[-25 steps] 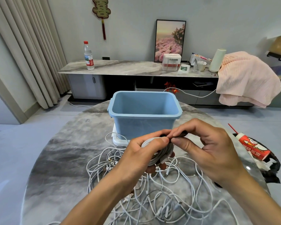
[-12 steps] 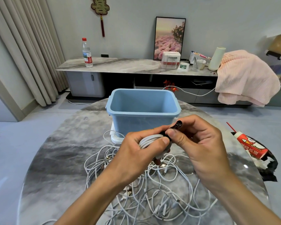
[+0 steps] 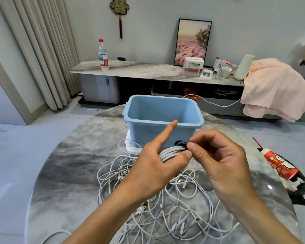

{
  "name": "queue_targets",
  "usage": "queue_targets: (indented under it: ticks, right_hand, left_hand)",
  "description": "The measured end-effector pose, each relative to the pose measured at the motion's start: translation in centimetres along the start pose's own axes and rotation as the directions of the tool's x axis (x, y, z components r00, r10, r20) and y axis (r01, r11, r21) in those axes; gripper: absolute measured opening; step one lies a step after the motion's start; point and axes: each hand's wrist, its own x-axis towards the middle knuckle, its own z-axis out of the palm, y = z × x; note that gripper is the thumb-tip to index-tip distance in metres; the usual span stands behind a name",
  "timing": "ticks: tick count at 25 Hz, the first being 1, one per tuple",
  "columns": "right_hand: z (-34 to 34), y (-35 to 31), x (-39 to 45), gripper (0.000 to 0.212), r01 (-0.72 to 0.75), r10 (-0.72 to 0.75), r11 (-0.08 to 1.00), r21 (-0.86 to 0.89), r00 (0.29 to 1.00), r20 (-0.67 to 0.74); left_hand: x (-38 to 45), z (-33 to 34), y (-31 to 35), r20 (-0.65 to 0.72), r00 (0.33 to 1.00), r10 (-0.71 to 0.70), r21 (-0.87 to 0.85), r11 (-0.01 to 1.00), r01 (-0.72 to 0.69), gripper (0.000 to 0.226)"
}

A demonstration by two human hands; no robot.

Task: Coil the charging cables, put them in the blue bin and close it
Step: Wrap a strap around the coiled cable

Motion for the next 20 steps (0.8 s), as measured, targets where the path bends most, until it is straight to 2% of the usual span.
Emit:
queue_targets:
  ticks: [2, 6, 11, 14, 17, 19, 20]
  right_hand:
    - [-0.1, 0.0, 0.0, 0.005, 0.022, -0.02, 0.998, -0.062, 0.999, 0.026]
    - [-1.0, -0.1, 0.5, 0.007, 0.183, -0.128, 0.942, -0.281, 0.971, 0.203]
    - [-2.4, -0.1, 0.9, 0.027, 0.22, -0.024, 0.889, -0.402, 0.899, 0.438]
    - [-2.9, -0.2, 0.8, 0.039, 0.127, 0.093, 0.934, -0.334, 0.816, 0.571]
    - [-3.4, -0.6, 0.8, 0.048, -0.068, 0.192, 0.974, -0.214, 0.746, 0.638]
    - [-2.9, -0.6, 0.5, 0.047, -0.164, 0.213, 0.977, -0.136, 0.763, 0.61]
    - [-2.3, -0.3, 0.4, 0.047, -0.214, 0.211, 0.975, -0.061, 0.806, 0.553]
  left_hand:
    - [0.0, -0.3, 0.1, 0.007, 1.0, -0.007, 0.016, 1.0, 0.007, 0.082]
    - [-0.1, -0.8, 1.1, 0.08, 0.996, 0.048, 0.028, 0.998, -0.05, 0.082]
    - [-0.2, -2.0, 1.3, 0.223, 0.972, 0.074, 0.091, 0.991, -0.097, 0.084]
    - [-0.3, -2.1, 1.3, 0.333, 0.94, 0.073, 0.056, 0.994, -0.097, 0.087]
    - [-0.6, -2.3, 1.3, 0.459, 0.882, 0.104, -0.024, 0.994, -0.105, 0.086]
    - [-0.6, -1.8, 1.2, 0.461, 0.88, 0.114, -0.07, 0.993, -0.092, 0.08]
    - [-0.3, -1.5, 1.1, 0.403, 0.911, 0.088, -0.118, 0.992, -0.044, 0.072]
